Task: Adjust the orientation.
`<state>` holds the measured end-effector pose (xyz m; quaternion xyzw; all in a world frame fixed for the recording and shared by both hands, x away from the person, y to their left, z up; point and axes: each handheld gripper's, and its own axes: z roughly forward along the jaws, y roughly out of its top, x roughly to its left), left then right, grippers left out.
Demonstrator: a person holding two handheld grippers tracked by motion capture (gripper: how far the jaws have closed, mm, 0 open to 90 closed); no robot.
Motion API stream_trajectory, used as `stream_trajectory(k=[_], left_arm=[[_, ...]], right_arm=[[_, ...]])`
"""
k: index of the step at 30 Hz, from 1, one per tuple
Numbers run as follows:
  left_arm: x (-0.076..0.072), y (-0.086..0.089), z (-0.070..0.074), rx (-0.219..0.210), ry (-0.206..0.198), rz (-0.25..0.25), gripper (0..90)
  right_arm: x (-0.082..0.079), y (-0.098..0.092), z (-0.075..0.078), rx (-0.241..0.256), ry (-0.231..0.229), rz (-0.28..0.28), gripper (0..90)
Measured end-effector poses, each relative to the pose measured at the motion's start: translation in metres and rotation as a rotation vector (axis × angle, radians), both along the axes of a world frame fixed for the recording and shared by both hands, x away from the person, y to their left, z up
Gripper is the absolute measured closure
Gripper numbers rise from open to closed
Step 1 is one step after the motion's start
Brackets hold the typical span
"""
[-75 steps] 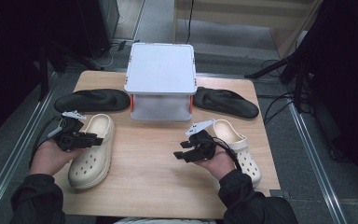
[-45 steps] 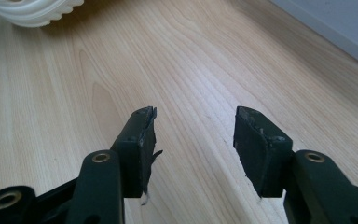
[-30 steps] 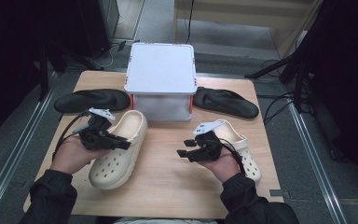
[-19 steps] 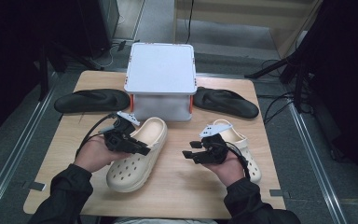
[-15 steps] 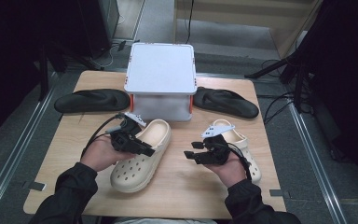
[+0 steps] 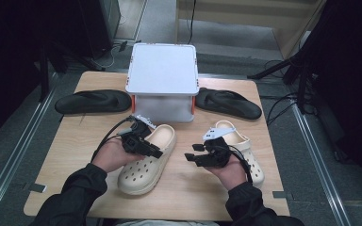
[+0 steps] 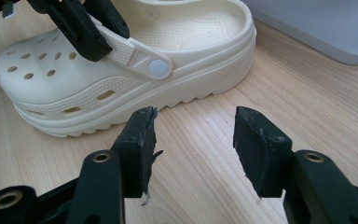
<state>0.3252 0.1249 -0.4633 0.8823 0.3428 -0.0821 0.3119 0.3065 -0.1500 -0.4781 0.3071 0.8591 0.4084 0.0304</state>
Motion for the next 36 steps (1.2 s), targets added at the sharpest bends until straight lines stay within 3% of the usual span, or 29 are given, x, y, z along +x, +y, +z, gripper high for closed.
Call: stream_trajectory(k=[6,9,11,13,14,15,16,18,21,24,29,34,36], left_arm=[[-0.004,0.006,0.011,-0.035,-0.058,0.050,62.5],[-0.010,0.012,0.022,-0.043,-0.105,0.073,64.2],[-0.017,0.016,0.026,-0.045,-0.124,0.087,71.4],[-0.024,0.020,0.028,-0.040,-0.134,0.098,74.9],[-0.027,0.022,0.029,-0.030,-0.142,0.104,80.0],[-0.031,0.024,0.029,-0.027,-0.149,0.108,80.0],[-0.039,0.027,0.029,-0.040,-0.157,0.133,83.2],[-0.045,0.030,0.030,-0.037,-0.155,0.141,88.2],[-0.055,0.031,0.028,-0.008,-0.162,0.146,89.6],[-0.066,0.029,0.023,-0.017,-0.143,0.157,90.0],[-0.081,0.025,0.018,-0.022,-0.149,0.169,90.0],[-0.094,0.021,0.002,-0.024,-0.130,0.182,90.0],[-0.092,0.020,-0.007,0.012,-0.118,0.188,90.0]], right_arm=[[0.002,0.004,0.000,0.017,-0.003,0.001,50.4],[0.004,0.006,0.000,0.023,-0.009,0.000,52.2],[0.007,0.008,0.000,0.028,-0.012,-0.006,55.8],[0.009,0.011,0.000,0.031,-0.010,-0.009,61.4],[0.014,0.016,-0.001,0.030,-0.004,-0.006,71.6],[0.014,0.016,-0.001,0.030,-0.004,-0.006,71.6],[0.015,0.020,0.000,0.023,-0.012,0.008,82.7],[0.018,0.026,0.001,0.026,-0.012,0.026,89.8],[0.024,0.035,0.003,0.036,0.000,0.046,90.0],[0.028,0.042,0.003,0.031,0.004,0.050,90.0],[0.036,0.056,0.000,0.015,0.007,0.069,90.0],[0.042,0.066,-0.005,0.017,0.012,0.080,90.0],[0.044,0.072,-0.009,0.006,0.011,0.091,90.0]])
